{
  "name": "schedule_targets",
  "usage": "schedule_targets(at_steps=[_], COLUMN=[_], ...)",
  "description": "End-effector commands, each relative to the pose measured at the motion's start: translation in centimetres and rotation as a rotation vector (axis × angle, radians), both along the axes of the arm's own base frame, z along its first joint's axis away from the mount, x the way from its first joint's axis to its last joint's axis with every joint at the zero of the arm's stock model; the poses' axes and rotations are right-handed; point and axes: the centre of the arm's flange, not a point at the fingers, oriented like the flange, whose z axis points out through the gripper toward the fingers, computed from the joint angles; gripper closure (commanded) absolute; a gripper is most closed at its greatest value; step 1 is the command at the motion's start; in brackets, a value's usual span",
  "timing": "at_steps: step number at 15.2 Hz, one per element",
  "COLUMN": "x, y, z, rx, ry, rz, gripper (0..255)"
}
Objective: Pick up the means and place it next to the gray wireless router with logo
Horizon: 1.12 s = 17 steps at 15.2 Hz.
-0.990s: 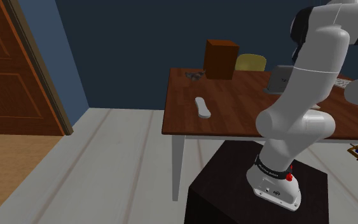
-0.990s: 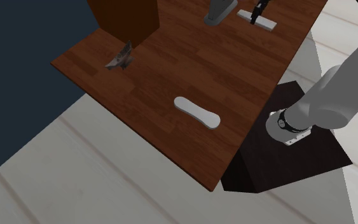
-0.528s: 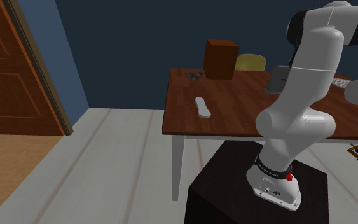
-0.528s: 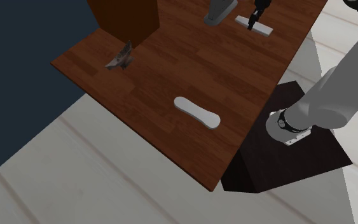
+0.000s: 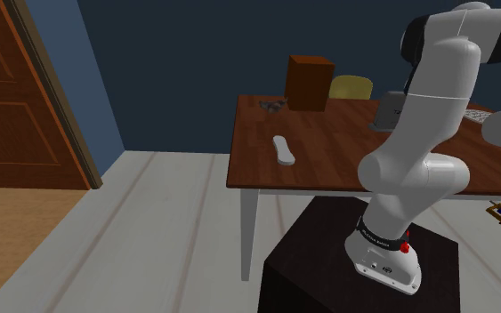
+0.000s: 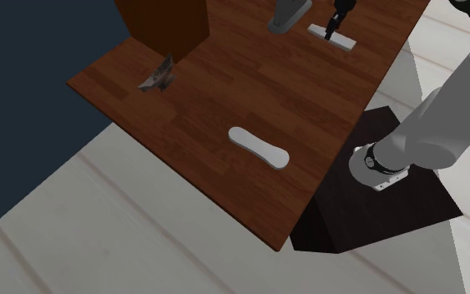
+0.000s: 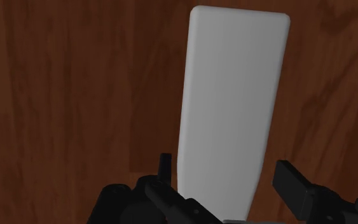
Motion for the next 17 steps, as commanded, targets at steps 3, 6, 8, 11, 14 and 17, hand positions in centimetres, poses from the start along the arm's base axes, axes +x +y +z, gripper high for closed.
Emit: schedule_targets(at_steps=[3,6,8,11,14,17], x=[0.0,0.0,0.0,0.1,0.1,0.1], y=[0.0,0.0,0.0,0.0,0.0,0.0], z=[0.0,1.3,4.0,5.0,5.0,5.0], rx=[0.0,0.0,0.0,0.0,0.0,0.0], ry=[0.0,0.0,0.0,0.0,0.0,0.0], rz=[0.0,0.0,0.0,0.0,0.0,0.0], gripper=[0,0,0,0,0,0])
